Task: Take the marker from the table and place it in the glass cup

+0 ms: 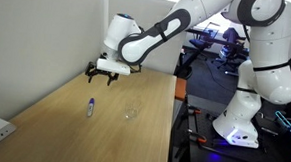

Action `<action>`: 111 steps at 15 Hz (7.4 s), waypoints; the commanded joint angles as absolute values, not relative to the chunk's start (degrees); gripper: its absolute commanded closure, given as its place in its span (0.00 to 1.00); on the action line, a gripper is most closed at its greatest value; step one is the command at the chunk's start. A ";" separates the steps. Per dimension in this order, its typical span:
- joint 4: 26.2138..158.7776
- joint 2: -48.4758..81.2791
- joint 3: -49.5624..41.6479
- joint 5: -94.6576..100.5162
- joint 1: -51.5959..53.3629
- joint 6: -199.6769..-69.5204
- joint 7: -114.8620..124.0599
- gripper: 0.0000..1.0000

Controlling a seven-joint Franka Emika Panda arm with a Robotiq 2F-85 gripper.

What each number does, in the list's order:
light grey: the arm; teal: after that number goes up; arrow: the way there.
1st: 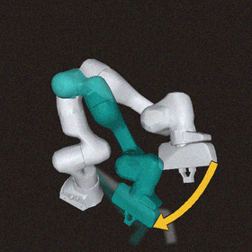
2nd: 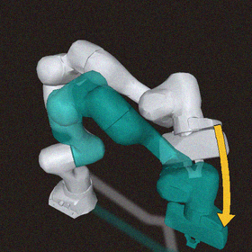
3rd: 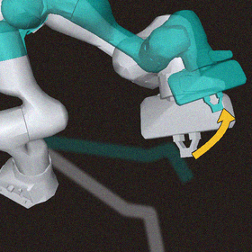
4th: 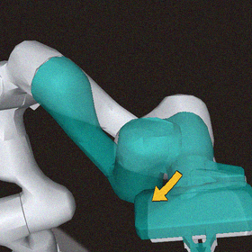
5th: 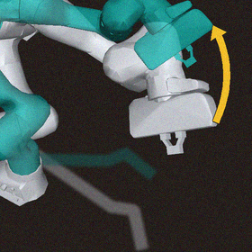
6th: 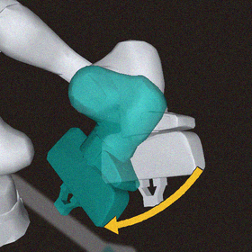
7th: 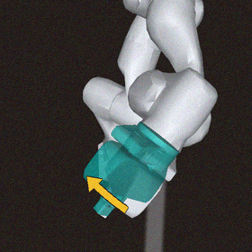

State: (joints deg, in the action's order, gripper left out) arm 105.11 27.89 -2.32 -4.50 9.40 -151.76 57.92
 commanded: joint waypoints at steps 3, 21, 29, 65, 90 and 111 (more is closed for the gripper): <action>96.58 35.37 -4.64 -4.37 10.27 -146.12 59.79 0.00; 85.91 48.24 -3.64 -6.19 9.23 -144.42 56.96 0.00; 81.59 51.69 -2.81 -6.57 9.03 -143.46 56.23 0.00; 65.49 60.46 -5.24 -3.73 10.83 -132.08 58.56 0.94; 103.42 29.01 -17.18 19.76 24.28 -151.96 74.55 0.94; 116.36 14.81 -0.77 79.69 16.55 -131.07 133.35 0.94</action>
State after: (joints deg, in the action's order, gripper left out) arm 113.11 18.08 -4.68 77.86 19.98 -132.88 131.05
